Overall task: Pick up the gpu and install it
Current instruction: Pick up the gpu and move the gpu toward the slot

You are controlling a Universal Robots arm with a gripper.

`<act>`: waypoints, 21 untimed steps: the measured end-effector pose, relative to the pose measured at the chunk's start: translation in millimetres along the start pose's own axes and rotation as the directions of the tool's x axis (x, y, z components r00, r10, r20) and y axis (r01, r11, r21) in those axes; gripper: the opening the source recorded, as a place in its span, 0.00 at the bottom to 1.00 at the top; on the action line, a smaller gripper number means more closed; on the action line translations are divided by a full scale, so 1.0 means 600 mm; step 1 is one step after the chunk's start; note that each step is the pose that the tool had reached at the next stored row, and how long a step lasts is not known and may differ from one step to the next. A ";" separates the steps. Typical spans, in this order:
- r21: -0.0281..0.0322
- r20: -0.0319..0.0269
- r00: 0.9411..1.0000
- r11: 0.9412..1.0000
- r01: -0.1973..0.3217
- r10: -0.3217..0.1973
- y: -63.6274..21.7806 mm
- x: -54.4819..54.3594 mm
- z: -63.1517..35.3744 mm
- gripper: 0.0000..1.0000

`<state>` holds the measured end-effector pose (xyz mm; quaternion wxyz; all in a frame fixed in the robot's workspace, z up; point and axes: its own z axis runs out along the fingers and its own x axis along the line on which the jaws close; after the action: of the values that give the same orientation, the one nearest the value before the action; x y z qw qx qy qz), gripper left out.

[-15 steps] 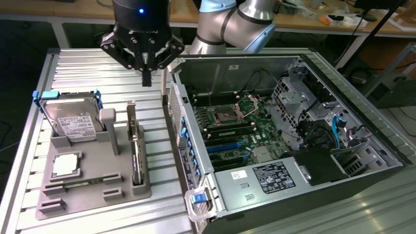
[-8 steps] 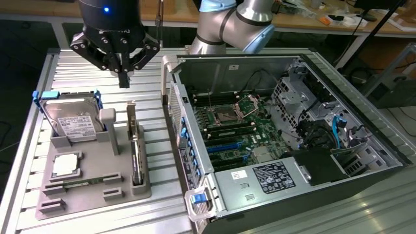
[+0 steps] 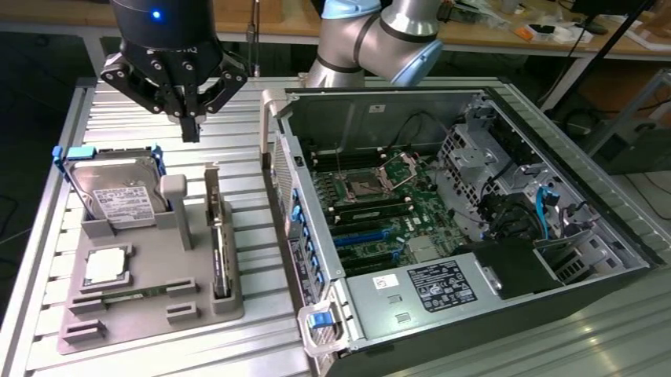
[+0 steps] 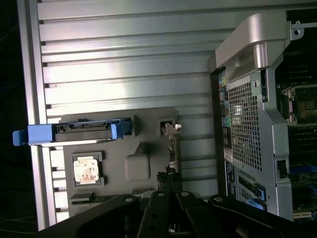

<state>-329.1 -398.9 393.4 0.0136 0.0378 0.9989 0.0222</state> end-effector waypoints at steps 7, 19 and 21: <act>0.000 0.000 1.000 1.000 0.000 0.000 -0.005 0.000 0.000 0.11; -0.002 0.005 1.000 1.000 0.002 -0.002 -0.060 -0.004 -0.003 0.42; -0.002 0.006 1.000 1.000 0.003 -0.003 -0.070 -0.005 -0.003 0.54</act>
<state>-329.5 -441.2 393.3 0.0165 0.0364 0.9989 0.0232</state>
